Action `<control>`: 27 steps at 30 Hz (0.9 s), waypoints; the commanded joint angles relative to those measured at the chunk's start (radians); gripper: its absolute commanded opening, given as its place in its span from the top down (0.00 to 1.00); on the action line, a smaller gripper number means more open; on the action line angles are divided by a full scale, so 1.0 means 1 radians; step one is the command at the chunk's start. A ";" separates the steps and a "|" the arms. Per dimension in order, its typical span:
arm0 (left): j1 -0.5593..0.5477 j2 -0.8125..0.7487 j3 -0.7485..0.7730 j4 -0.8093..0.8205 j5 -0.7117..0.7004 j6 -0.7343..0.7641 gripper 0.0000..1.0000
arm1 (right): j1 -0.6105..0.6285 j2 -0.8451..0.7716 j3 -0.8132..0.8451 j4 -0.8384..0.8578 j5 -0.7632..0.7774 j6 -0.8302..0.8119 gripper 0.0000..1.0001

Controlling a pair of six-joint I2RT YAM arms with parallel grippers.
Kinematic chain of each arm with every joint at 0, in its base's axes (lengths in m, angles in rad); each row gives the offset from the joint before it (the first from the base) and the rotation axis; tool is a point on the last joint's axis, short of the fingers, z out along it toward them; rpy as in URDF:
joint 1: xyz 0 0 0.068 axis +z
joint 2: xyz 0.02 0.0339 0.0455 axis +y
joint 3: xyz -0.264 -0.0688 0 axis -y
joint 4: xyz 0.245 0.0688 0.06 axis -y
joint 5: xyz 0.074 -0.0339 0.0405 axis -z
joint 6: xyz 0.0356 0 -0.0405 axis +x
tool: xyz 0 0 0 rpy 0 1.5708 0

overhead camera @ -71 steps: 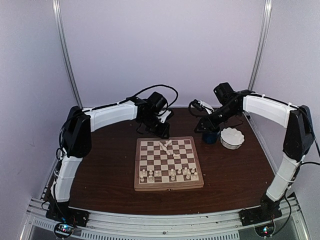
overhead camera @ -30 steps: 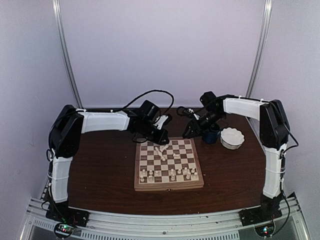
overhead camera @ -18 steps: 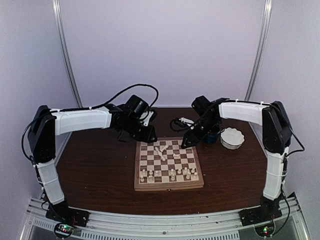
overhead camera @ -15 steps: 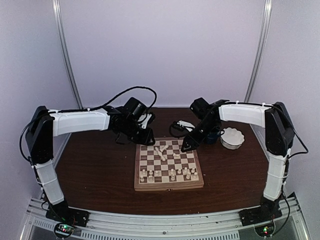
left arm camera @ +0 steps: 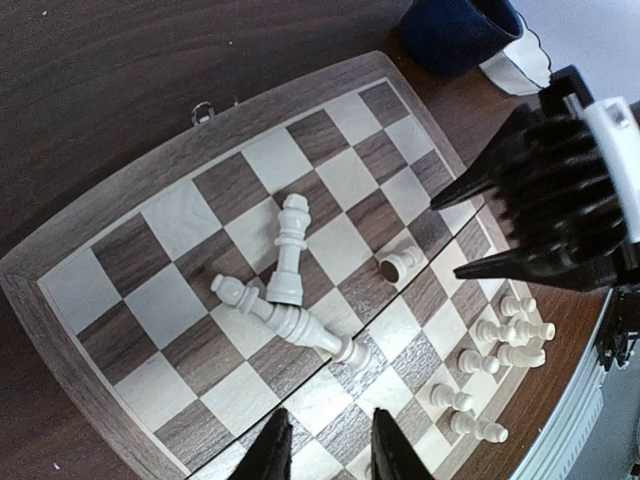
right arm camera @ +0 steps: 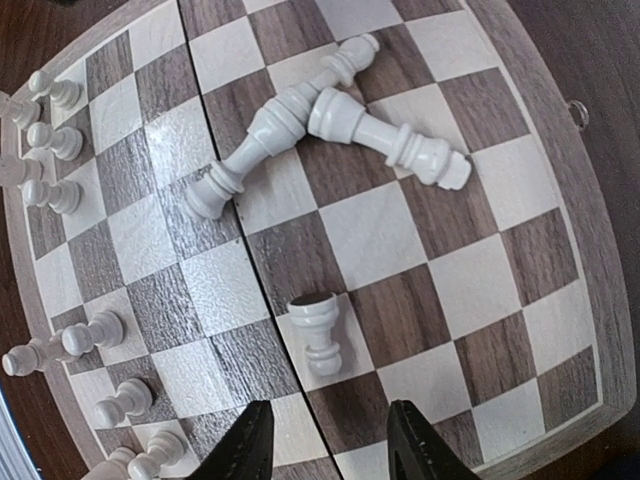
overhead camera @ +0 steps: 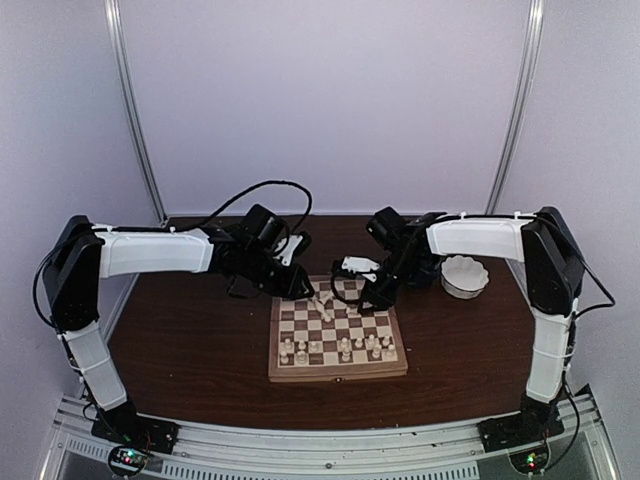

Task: Set up the chess pieces on the board
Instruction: Pick up the pawn from the chessboard.

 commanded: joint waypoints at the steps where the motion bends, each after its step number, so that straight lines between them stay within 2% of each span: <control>1: 0.005 -0.060 -0.036 0.061 0.002 0.012 0.72 | 0.024 0.024 0.018 0.016 0.018 -0.060 0.57; 15: 0.014 -0.098 -0.099 0.125 0.008 -0.010 0.72 | 0.060 0.095 0.046 0.044 0.116 -0.067 0.62; 27: 0.020 -0.093 -0.150 0.206 0.093 -0.072 0.71 | 0.069 0.075 0.044 0.040 0.099 -0.080 0.88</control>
